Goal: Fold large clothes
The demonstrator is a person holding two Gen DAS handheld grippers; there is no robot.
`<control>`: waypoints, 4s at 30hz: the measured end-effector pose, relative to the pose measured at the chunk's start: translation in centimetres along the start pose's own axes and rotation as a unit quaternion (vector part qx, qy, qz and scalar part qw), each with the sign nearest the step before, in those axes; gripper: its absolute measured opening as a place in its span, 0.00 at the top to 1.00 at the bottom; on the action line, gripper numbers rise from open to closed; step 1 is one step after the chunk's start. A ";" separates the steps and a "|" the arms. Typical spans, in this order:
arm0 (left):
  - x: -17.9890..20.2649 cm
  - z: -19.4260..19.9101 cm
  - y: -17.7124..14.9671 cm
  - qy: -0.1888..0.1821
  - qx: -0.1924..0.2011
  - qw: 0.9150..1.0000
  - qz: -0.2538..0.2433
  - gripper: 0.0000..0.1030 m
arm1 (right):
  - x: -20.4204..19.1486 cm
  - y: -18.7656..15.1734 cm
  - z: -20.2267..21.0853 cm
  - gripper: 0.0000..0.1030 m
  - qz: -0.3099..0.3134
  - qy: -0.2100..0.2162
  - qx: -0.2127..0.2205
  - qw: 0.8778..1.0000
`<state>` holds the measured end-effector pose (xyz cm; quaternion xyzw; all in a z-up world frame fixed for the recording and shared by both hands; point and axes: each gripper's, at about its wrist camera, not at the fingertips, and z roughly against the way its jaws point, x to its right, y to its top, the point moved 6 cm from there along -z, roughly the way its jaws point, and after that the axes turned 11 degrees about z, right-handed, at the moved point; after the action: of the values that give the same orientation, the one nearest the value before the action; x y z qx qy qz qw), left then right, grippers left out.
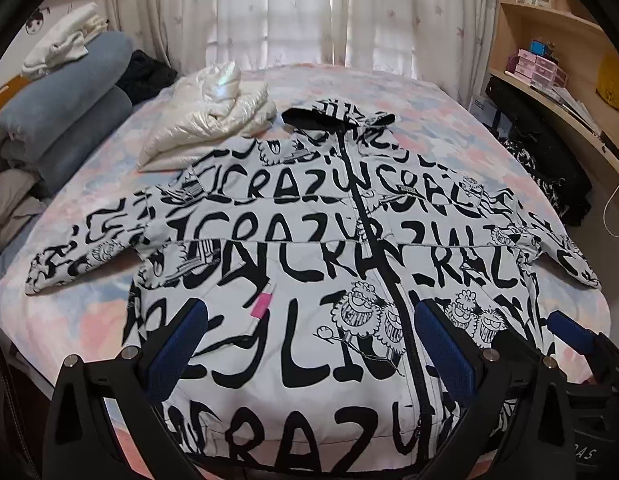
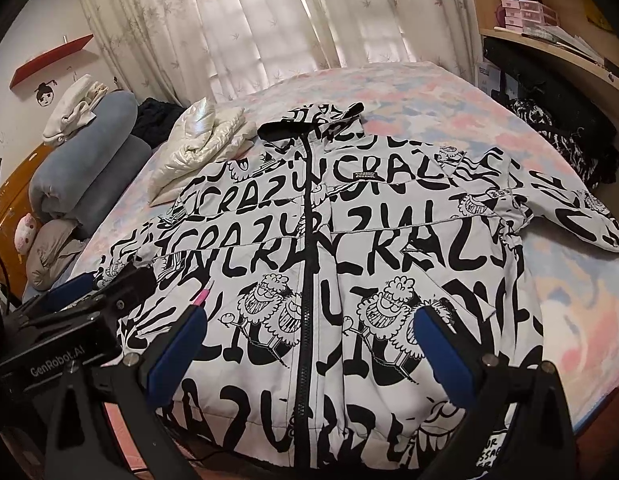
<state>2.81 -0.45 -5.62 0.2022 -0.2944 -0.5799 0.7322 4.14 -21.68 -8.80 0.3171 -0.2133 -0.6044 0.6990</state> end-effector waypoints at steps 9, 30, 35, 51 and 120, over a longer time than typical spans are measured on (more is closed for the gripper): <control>1.4 -0.7 0.0 0.008 0.000 1.000 -0.015 0.01 | 1.0 0.0 -0.6 0.00 -0.009 0.009 -0.009 1.000; 12.4 1.4 10.5 -0.121 0.058 0.989 -0.065 0.01 | 11.3 8.2 4.6 0.00 -0.047 -0.049 0.087 0.994; 18.7 4.0 14.9 -0.136 0.115 0.980 -0.090 0.01 | 16.6 12.1 9.4 0.00 -0.040 -0.117 0.134 0.983; 39.8 -5.5 15.3 -0.157 0.131 0.964 -0.172 0.01 | 36.8 12.7 8.5 0.01 -0.129 -0.200 0.066 0.969; 15.1 -26.8 3.8 -0.226 -0.174 0.955 0.085 0.51 | 15.5 -0.9 -12.4 0.41 -0.143 0.038 0.018 0.989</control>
<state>25.78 -15.33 -20.22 -0.0908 -0.3625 -0.5887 0.7168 14.67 -34.67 -19.53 0.3798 -0.1501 -0.6818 0.6070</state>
